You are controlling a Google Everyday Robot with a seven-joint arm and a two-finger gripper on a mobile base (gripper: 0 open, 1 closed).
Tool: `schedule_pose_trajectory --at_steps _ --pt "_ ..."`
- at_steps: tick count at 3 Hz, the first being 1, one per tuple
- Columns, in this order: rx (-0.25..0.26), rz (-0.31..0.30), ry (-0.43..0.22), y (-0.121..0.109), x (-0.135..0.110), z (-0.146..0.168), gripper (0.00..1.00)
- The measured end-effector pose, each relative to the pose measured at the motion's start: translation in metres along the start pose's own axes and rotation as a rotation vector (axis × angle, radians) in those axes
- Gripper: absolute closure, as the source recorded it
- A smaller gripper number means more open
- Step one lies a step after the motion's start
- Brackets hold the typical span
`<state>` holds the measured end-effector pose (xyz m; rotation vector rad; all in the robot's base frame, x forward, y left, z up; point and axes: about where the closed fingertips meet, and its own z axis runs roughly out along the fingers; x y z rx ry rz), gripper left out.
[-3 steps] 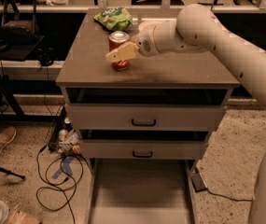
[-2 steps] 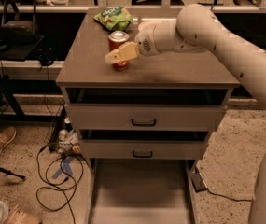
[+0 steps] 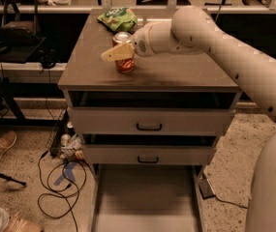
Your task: Place coke can into bottom drawer
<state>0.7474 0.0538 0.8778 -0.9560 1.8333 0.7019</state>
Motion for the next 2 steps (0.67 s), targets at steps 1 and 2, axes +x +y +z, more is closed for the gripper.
schedule_pose_trajectory --at_steps 1,2 --pt "0.020 0.000 -0.011 -0.001 -0.006 -0.001 0.42" --pt "0.076 -0.018 -0.032 0.004 -0.014 -0.035 0.64"
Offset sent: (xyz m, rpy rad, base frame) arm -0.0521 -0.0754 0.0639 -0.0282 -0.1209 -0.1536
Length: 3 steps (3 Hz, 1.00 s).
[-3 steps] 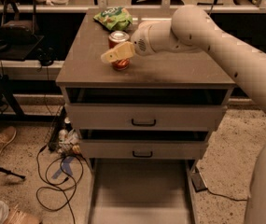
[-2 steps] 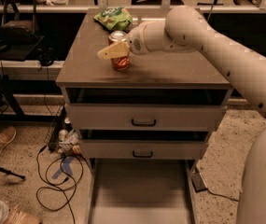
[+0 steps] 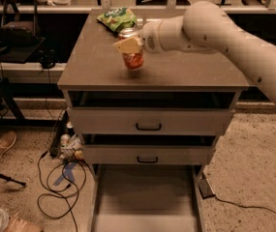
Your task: Place coke can into bottom drawer
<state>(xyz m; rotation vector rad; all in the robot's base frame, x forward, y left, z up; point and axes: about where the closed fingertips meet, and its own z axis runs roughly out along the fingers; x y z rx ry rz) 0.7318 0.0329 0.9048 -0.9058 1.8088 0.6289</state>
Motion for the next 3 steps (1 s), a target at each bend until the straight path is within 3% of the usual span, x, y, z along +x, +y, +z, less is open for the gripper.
schedule_pose_trajectory --at_steps 1,2,3 --pt "0.065 -0.020 -0.003 0.012 -0.006 -0.060 0.88" --pt "0.100 0.019 0.024 0.032 0.005 -0.108 1.00" --pt "0.074 0.165 0.085 0.069 0.057 -0.127 1.00"
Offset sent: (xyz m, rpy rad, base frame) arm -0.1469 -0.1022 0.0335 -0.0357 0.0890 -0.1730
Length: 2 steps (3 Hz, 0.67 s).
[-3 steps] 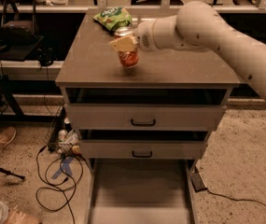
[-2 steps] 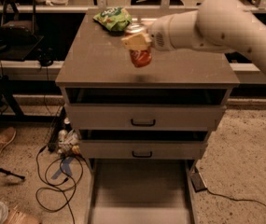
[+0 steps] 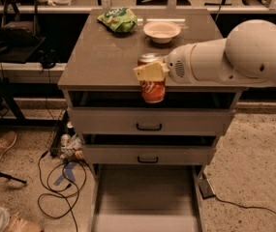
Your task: Place coke can into bottom drawer
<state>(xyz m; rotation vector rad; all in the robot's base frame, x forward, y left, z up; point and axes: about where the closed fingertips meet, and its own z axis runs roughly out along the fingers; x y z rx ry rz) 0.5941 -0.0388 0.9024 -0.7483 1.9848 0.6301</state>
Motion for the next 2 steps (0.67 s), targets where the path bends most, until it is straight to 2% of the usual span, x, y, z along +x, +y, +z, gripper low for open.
schedule_pose_trajectory --at_steps 1,2 --pt "0.000 -0.001 -0.001 0.000 -0.001 0.000 1.00" --pt "-0.162 0.040 0.095 0.051 0.047 0.027 1.00"
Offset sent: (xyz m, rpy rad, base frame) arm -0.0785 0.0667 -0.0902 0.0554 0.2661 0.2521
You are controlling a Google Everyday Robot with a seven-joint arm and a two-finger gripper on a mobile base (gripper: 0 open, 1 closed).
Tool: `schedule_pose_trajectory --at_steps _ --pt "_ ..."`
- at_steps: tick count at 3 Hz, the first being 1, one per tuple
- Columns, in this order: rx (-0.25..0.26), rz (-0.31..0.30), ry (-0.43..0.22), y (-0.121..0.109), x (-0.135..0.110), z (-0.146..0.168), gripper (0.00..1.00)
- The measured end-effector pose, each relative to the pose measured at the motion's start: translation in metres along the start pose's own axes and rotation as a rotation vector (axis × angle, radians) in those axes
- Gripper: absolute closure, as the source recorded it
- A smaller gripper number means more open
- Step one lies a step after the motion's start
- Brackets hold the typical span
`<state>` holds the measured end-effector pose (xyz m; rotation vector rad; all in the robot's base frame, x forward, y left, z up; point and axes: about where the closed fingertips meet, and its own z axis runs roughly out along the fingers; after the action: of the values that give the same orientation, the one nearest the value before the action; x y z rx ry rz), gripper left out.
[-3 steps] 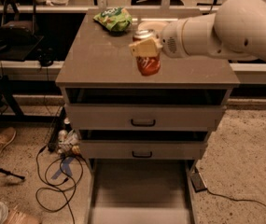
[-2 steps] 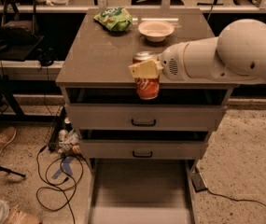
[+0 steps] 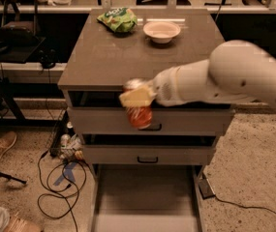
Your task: Place coke can into bottom drawer
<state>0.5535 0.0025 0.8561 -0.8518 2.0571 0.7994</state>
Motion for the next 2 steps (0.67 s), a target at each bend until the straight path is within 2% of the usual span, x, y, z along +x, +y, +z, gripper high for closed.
schedule_pose_trajectory --at_steps 1,2 --pt "-0.142 0.053 0.134 0.046 0.060 0.045 1.00" --pt "-0.269 0.076 0.270 0.104 0.120 0.110 1.00"
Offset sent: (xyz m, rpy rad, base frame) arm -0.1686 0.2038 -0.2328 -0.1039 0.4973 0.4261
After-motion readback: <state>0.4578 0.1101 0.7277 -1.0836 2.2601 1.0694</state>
